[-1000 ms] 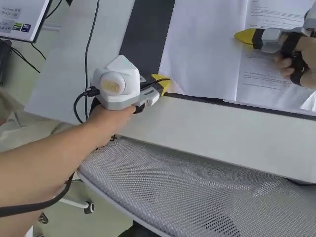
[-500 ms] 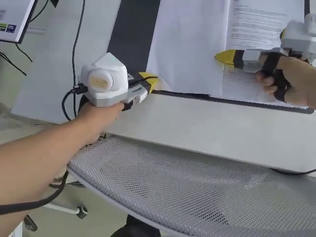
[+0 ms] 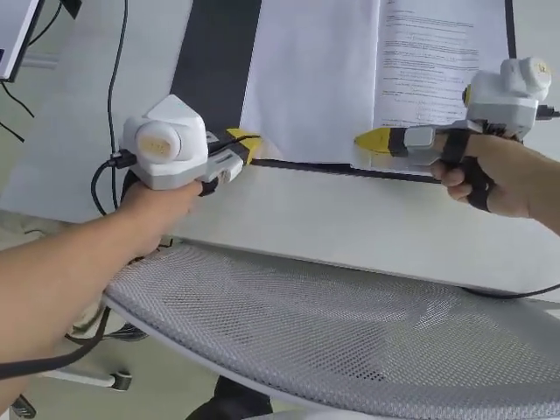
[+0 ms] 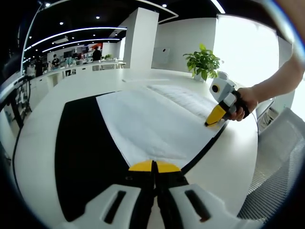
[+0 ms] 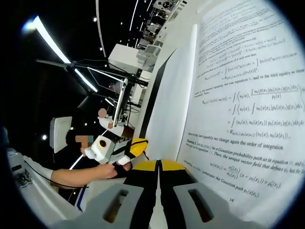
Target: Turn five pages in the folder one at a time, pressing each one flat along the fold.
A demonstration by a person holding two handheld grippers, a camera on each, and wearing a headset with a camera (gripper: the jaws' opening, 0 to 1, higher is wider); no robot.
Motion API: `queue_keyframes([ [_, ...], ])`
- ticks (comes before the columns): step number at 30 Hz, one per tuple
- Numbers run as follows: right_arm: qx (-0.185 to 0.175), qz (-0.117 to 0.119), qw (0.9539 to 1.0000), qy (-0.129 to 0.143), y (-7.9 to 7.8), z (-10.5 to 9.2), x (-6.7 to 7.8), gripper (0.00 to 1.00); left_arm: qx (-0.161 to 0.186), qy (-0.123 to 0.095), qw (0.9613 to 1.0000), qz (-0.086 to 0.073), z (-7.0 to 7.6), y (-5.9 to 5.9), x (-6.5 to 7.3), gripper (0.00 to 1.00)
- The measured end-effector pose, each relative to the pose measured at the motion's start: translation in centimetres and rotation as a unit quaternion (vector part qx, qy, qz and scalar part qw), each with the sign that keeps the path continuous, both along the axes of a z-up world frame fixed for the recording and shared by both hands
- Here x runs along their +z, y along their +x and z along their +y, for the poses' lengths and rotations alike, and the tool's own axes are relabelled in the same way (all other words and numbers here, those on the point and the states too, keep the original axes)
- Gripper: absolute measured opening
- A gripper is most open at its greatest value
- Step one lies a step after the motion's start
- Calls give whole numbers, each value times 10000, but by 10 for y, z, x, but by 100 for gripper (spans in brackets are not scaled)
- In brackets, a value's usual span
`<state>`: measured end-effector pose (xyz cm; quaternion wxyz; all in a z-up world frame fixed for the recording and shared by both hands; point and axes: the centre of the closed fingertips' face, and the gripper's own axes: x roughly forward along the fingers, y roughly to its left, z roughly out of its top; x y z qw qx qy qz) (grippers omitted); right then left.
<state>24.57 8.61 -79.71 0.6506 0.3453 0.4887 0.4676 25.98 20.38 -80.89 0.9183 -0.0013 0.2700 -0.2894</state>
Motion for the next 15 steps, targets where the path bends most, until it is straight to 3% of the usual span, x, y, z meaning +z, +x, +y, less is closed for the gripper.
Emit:
queue_keyframes([
  [4, 142, 97, 9998, -62, -19, 0, 1, 0, -4, -5, 10000, -1, 0, 0, 0, 0],
  [6, 413, 89, 9988, -241, -37, -3, -1, 0, -12, 1, 10000, -2, 0, 0, 0, 0],
  [9, 427, 176, 9988, -168, -50, -4, 4, 0, -8, -12, 10000, 16, 0, 0, 0, 0],
  [12, 351, 8, 9994, -77, -58, -6, 20, 0, -3, -25, 10000, 33, 0, 0, 0, 0],
  [13, 271, -241, 9993, -31, -58, -7, 27, 0, 11, -41, 10000, 53, 0, 0, 0, 0],
  [15, 105, -362, 9992, -102, -59, -12, 33, 2, 4, -41, 10000, 60, 0, 0, 0, 0],
])
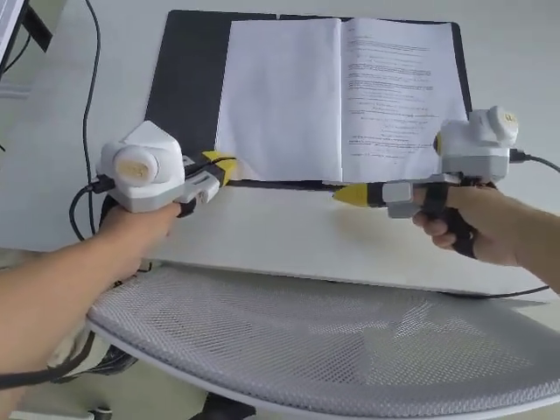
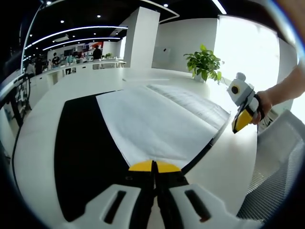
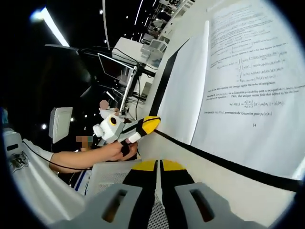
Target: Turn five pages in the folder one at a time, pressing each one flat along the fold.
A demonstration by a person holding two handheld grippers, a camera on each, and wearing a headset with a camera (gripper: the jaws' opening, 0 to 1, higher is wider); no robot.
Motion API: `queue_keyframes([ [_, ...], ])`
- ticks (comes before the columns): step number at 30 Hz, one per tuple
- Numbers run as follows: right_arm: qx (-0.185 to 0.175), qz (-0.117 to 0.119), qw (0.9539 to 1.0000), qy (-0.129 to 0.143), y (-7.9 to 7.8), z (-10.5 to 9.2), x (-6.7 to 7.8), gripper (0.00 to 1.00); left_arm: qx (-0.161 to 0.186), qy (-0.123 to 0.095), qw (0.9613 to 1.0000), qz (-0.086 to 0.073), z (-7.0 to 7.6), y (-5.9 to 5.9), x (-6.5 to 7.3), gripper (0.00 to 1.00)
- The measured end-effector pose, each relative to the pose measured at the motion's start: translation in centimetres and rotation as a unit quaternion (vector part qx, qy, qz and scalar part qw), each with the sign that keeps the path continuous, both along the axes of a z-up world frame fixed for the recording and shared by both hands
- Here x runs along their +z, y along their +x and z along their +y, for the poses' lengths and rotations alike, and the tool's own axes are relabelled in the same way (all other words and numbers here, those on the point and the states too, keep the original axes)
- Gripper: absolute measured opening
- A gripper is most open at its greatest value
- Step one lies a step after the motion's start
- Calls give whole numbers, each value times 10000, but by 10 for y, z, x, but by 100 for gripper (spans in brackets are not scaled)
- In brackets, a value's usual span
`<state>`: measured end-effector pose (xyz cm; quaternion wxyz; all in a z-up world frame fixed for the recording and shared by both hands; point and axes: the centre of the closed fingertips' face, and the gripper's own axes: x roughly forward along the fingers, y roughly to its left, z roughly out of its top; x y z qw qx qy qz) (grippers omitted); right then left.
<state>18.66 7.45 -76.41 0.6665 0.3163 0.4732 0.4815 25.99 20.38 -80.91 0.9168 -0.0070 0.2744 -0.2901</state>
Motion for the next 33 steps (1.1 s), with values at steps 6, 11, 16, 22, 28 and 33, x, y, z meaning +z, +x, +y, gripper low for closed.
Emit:
queue_keyframes([
  [6, -411, -588, 9973, -147, -2, -21, 17, 7, 40, -70, 9999, 78, 0, 0, 0, 0],
  [11, -721, -918, 9925, -358, -1, -43, 26, 13, 127, -149, 9995, 257, 1, 0, 1, 0],
  [16, -1042, -1364, 9820, -783, 6, -66, 32, 19, 158, -262, 9985, 457, -3, -5, 3, 6],
  [22, -1390, -1633, 9716, -996, 8, -89, 43, 25, 93, -404, 9977, 538, -7, -16, 19, 18],
  [28, -1713, -1959, 9562, -1343, 11, -108, 51, 36, -5, -512, 9969, 599, -7, -31, 41, 36],
  [33, -1767, -2137, 9467, -1637, 2, -120, 53, 41, -96, -550, 9972, 493, -1, -50, 61, 38],
])
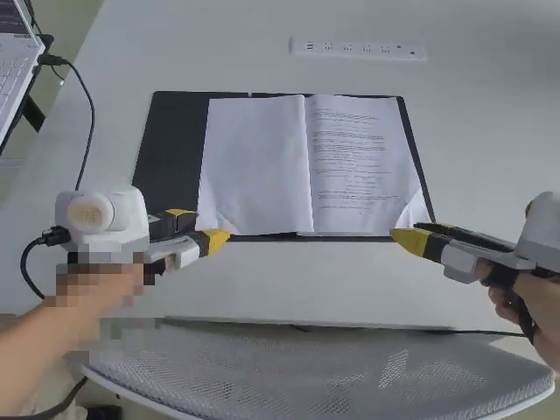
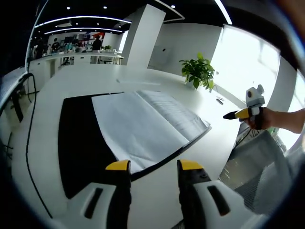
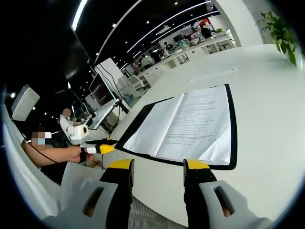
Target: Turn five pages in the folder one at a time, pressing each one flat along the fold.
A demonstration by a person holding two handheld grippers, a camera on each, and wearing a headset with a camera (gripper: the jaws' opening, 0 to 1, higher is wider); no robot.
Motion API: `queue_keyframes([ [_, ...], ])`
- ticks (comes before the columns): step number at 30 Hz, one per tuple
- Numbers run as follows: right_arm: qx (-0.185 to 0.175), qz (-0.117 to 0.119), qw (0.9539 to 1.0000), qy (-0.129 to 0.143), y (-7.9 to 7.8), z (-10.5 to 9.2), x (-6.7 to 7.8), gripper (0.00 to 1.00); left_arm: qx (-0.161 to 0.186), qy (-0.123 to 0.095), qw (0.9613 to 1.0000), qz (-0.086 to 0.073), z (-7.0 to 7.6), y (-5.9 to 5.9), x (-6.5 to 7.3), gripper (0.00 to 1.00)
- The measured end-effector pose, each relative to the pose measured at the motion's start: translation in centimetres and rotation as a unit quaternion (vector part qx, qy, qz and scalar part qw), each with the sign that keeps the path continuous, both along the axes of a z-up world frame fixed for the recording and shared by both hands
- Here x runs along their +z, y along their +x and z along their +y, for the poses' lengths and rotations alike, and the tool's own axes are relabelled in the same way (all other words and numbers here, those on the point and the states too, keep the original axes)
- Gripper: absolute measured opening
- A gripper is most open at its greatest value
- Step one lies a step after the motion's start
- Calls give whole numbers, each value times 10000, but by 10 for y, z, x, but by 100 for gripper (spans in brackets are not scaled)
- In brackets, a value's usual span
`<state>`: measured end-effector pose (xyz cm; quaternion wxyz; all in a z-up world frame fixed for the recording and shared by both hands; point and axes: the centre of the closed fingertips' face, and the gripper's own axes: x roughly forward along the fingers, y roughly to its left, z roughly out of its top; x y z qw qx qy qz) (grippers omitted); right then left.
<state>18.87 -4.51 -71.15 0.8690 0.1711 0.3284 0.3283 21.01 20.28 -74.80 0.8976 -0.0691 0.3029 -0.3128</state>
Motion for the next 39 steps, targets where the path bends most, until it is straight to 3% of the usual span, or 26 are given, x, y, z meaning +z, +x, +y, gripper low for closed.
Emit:
queue_keyframes([
  [8, -93, -145, 9996, -244, -15, -10, 6, 50, 154, -29, 9998, -93, 19, -18, 22, 45],
  [11, -263, -244, 9985, -407, -14, -19, 8, 60, 290, -10, 9996, 28, 26, -22, 28, 57],
  [13, -297, -281, 9983, -425, -14, -21, 10, 61, 361, -21, 9993, 31, 29, -24, 32, 62],
  [16, -399, -352, 9973, -505, -13, -26, 13, 63, 392, -2, 9991, -128, 30, -26, 41, 62],
  [22, -529, -381, 9959, -625, -15, -36, 15, 66, 356, 154, 9992, -130, 29, -35, 50, 71],
  [24, -541, -388, 9957, -637, -17, -39, 16, 65, 333, 210, 9990, -196, 28, -37, 52, 74],
  [31, -588, -363, 9957, -622, -20, -43, 16, 65, 152, 386, 9990, -177, 24, -43, 50, 74],
  [39, -534, -391, 9956, -659, -17, -45, 17, 64, -27, 504, 9985, -196, 12, -36, 52, 74],
])
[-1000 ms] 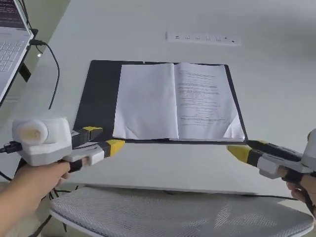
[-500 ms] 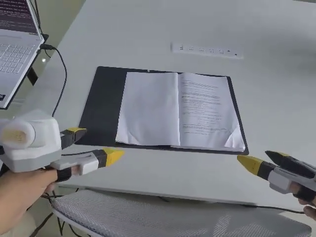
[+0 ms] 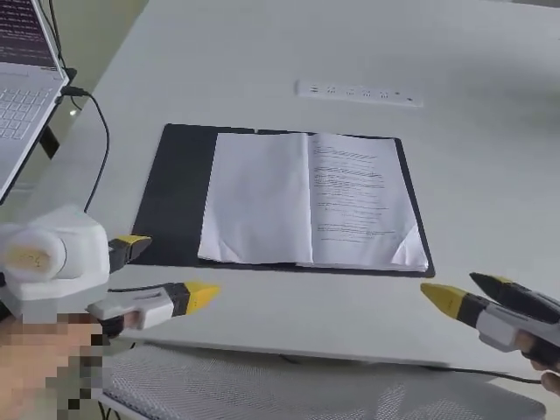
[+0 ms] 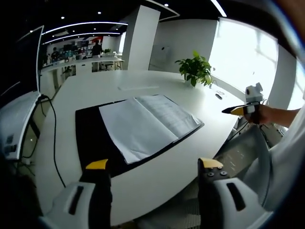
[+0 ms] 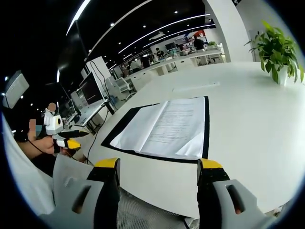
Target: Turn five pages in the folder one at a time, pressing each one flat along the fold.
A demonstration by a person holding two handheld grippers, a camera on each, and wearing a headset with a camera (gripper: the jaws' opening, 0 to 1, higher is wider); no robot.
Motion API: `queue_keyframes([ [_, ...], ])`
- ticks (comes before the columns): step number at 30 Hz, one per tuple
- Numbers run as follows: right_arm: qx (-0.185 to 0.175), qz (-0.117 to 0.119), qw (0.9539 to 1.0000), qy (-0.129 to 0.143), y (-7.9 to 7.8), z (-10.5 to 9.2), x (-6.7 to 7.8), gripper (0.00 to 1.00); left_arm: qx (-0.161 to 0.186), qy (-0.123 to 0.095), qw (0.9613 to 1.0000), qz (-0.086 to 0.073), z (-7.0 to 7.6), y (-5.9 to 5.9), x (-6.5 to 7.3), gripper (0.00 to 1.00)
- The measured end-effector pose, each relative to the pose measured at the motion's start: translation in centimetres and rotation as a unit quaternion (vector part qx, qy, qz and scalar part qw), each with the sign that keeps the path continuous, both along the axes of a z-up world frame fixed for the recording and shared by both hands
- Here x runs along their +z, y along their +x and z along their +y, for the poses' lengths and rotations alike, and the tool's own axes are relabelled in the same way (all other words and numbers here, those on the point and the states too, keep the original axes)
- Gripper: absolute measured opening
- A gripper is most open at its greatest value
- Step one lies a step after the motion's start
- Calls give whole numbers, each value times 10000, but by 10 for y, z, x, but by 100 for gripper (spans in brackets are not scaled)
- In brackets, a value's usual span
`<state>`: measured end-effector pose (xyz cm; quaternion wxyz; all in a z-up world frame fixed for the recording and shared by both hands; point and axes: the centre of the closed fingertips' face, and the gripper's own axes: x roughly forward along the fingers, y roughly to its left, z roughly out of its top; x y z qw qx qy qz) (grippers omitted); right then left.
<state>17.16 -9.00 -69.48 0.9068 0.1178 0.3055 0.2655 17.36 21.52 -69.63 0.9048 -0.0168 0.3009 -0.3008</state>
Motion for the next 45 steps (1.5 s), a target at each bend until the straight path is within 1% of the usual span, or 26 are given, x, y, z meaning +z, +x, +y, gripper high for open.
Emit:
queue_keyframes([
  [2, 13, 6, 10000, -6, 1, -1, 0, 64, -52, 23, 10000, 14, -6, 4, 1, 74],
  [5, 25, -8, 10000, -26, 3, -4, 0, 64, -165, 73, 9998, -17, -16, 10, 2, 73],
  [10, 45, -3, 10000, -15, 6, -7, 0, 64, -377, 162, 9992, -32, -38, 20, 1, 73],
  [13, 68, 14, 10000, 8, 6, -9, -2, 64, -465, 216, 9987, -56, -56, 28, -2, 73],
  [14, 73, 13, 10000, 17, 6, -9, -2, 64, -493, 224, 9985, -41, -61, 30, -3, 73],
  [15, 76, 9, 10000, 15, 6, -9, -2, 64, -506, 222, 9984, -64, -69, 34, -4, 73],
  [17, 79, 10, 10000, 17, 6, -11, -4, 63, -515, 231, 9984, -77, -77, 38, -5, 73],
  [18, 75, 15, 10000, 32, 7, -12, -4, 63, -580, 236, 9980, -33, -87, 41, -7, 73],
  [19, 70, 15, 10000, 35, 7, -12, -4, 63, -627, 216, 9978, -62, -98, 44, -8, 73],
  [21, 101, 6, 9999, 100, 8, -12, -4, 63, -723, 258, 9970, -28, -111, 47, -12, 73],
  [22, 90, 11, 9999, 84, 9, -13, -5, 63, -829, 265, 9962, -36, -122, 50, -13, 72],
  [23, 77, -6, 9999, 73, 10, -14, -5, 63, -864, 273, 9959, -29, -128, 51, -15, 72],
  [26, 81, -21, 9998, 170, 17, -15, -7, 62, -1066, 296, 9939, 6, -153, 57, -22, 72],
  [28, 90, -36, 9998, 182, 20, -14, -7, 62, -1130, 317, 9931, 11, -164, 59, -25, 72],
  [29, 91, -38, 9997, 226, 23, -14, -8, 61, -1173, 312, 9926, 24, -172, 61, -27, 71],
  [30, 100, -40, 9997, 238, 25, -14, -9, 61, -1173, 321, 9926, 21, -179, 66, -31, 71],
  [32, 107, -49, 9996, 250, 28, -13, -10, 61, -1158, 327, 9927, 47, -187, 71, -36, 71],
  [34, 134, -50, 9995, 292, 31, -12, -11, 60, -1053, 285, 9940, 32, -198, 78, -40, 71],
  [35, 126, -42, 9994, 311, 33, -12, -13, 60, -971, 269, 9949, 60, -203, 83, -44, 71],
  [37, 139, -25, 9993, 351, 36, -11, -15, 60, -857, 242, 9960, 60, -213, 89, -49, 71],
  [40, 167, 14, 9992, 361, 38, -10, -19, 59, -780, 238, 9967, 27, -224, 96, -56, 71],
  [41, 185, 15, 9992, 353, 40, -10, -21, 60, -724, 248, 9971, 29, -230, 99, -60, 71],
  [42, 184, 20, 9992, 345, 40, -11, -23, 59, -704, 270, 9971, 19, -234, 100, -62, 71],
  [43, 191, 39, 9992, 357, 41, -11, -25, 59, -649, 280, 9975, 38, -238, 102, -66, 71],
  [45, 195, 59, 9991, 383, 43, -12, -27, 59, -585, 326, 9978, 10, -242, 107, -73, 71],
])
